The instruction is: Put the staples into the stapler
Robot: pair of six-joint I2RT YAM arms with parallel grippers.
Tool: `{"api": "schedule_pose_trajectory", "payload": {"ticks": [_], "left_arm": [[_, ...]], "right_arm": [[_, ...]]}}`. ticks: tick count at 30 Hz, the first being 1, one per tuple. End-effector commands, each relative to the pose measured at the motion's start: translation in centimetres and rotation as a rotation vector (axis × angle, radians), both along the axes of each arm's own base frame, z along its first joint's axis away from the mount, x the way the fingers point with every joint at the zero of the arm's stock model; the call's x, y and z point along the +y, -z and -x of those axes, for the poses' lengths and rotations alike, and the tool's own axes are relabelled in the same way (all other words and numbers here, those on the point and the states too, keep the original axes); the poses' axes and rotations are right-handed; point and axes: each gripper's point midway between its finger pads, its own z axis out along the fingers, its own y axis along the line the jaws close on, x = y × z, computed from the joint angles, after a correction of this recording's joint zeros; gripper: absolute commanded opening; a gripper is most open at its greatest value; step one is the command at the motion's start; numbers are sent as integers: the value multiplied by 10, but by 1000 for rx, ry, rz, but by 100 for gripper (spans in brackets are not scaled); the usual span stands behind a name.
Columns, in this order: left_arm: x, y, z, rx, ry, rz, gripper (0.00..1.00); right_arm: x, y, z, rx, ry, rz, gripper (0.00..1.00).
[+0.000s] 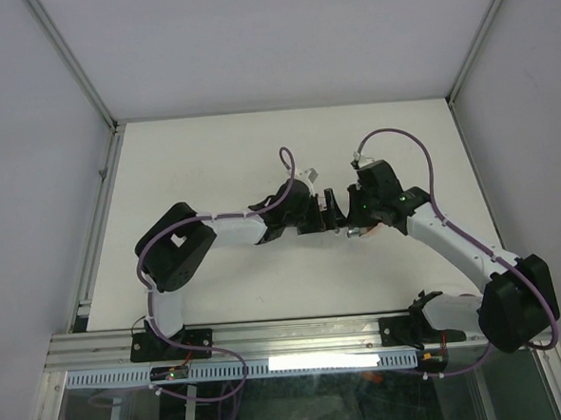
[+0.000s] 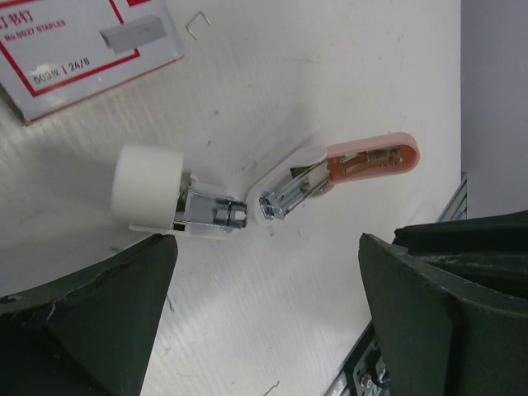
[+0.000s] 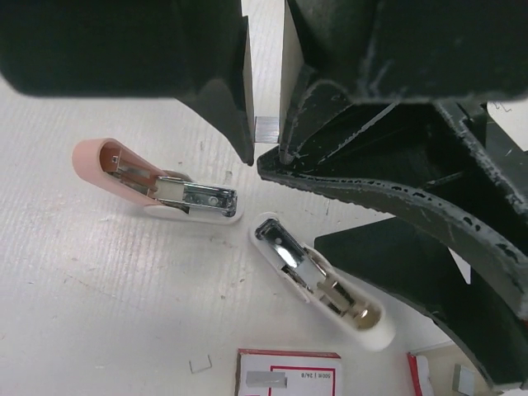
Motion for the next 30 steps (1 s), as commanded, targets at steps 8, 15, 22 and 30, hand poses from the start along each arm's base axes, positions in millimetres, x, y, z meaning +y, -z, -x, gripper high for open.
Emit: {"api": "schedule_pose_trajectory", "payload": {"ticks": [8,15,22,30], "left_arm": [[-22,-31,-45,-151,-22,37,97],[7,-29,-51,-167,-85,-2,97],[52,-51,-54,-192,-152,2,98],[148,-109,-64,-274,-217,-56,99]], "right_arm": [[-1,-10,-3,-53,0,-24,17],[3,-10,-5,-63,-14,-39,17],[15,-8,-17,-104,-59,-63,17],[29,-3,-42,-182,-132,0,18]]}}
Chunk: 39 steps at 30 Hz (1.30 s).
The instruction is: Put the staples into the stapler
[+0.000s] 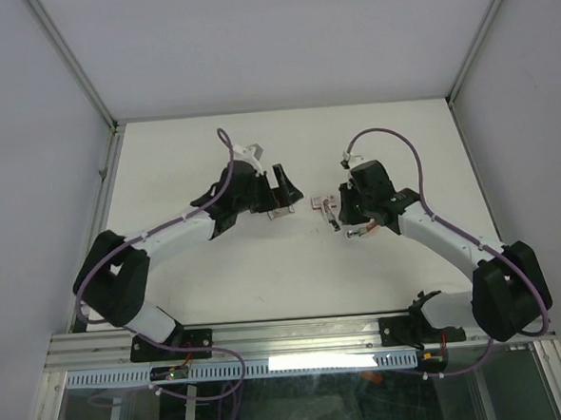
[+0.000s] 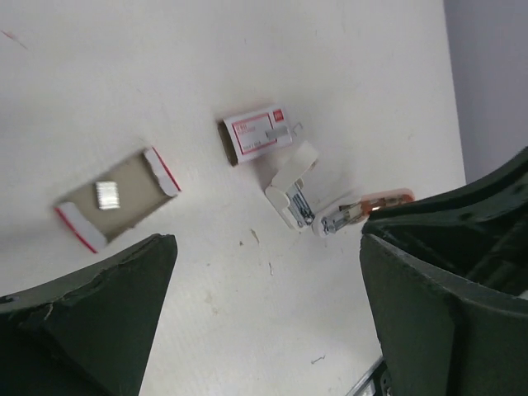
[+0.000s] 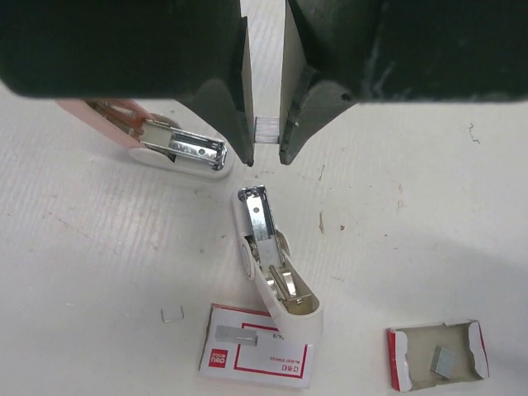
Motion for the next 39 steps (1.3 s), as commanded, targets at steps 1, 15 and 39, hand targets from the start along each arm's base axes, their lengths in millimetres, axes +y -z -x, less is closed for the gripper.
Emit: {"api": "schedule_pose_trajectory", "payload": {"ticks": [1,15,39], "left_arm": [[55,-65,-15,-136,-26,-10,99],[160,-149,-31,-332,-135,-209,99],[180,-126,-40,-312,-185,-254,99]], "right_arm": [[16,-10,-27,-124,-66,23,18],[34,13,-52,-188,-175,123,18],[36,28,-56,-165,-207,170,17]]}}
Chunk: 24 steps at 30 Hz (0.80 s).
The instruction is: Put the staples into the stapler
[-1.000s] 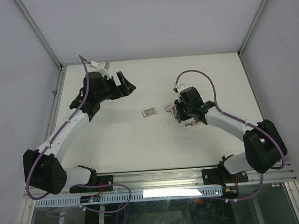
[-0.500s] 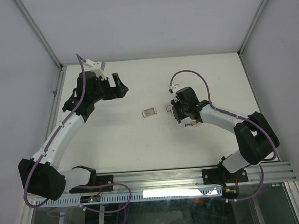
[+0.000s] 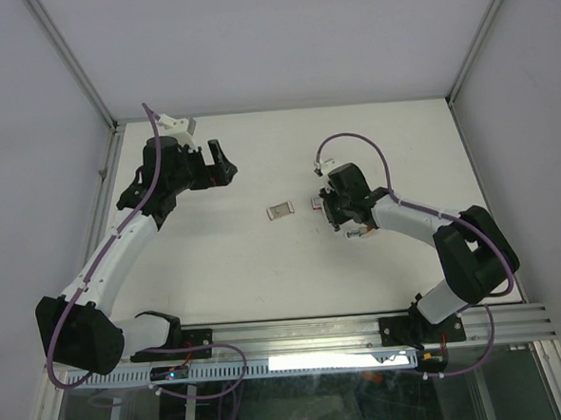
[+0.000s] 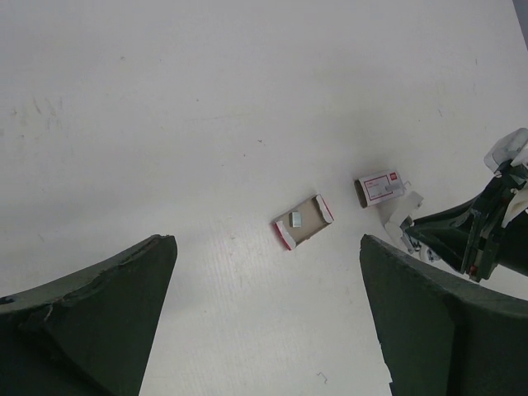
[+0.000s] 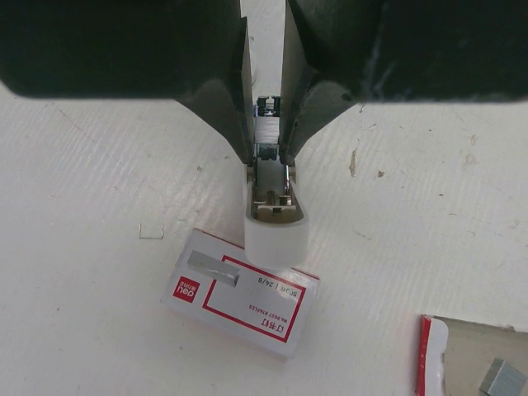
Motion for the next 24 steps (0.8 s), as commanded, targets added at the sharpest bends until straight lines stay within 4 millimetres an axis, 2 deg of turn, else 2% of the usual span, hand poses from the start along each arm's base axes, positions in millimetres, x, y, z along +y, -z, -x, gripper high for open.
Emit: {"api": "schedule_pose_trajectory", "payload": {"ticks": [1,24], "left_arm": [[6,-10,-5,-50,-13,-6,99],[11,-5,-7,-42,-22,-12,99]], "right_arm": [[13,-23,-22,-88,-7,-33,17],[16,-29,-20,-88,-18,-51,17]]}}
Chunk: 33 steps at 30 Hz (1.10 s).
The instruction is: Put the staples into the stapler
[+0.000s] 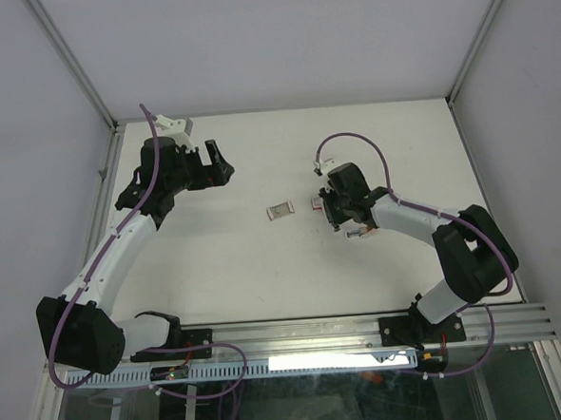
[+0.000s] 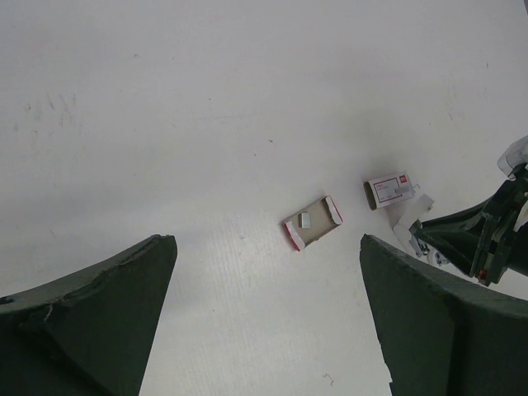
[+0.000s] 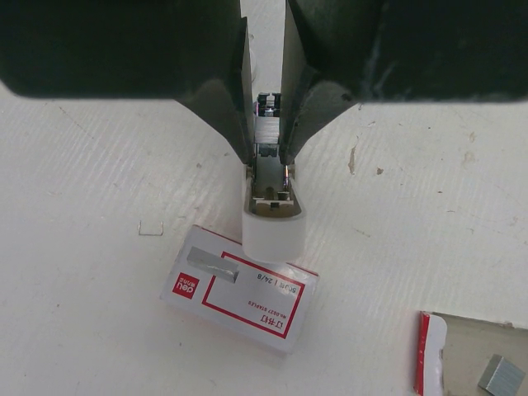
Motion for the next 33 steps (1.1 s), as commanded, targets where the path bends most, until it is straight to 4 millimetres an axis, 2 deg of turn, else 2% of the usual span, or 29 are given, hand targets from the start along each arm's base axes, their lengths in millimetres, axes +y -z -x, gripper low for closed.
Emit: {"api": "schedule_pose_trajectory", "payload": {"ticks": [1,28,33], "left_arm": [[4,-11,-5,-50,-5,-2,99],[5,-6,-6,-39,-8,-1,99],[5,-6,-6,-39,-7,1,99]], "right_arm": [[15,-28,-17,-84,-19,-52,17],[18,-37,-16,-101,-26,-85,17],[17,-33,-16,-90,-21,-75,17]]}}
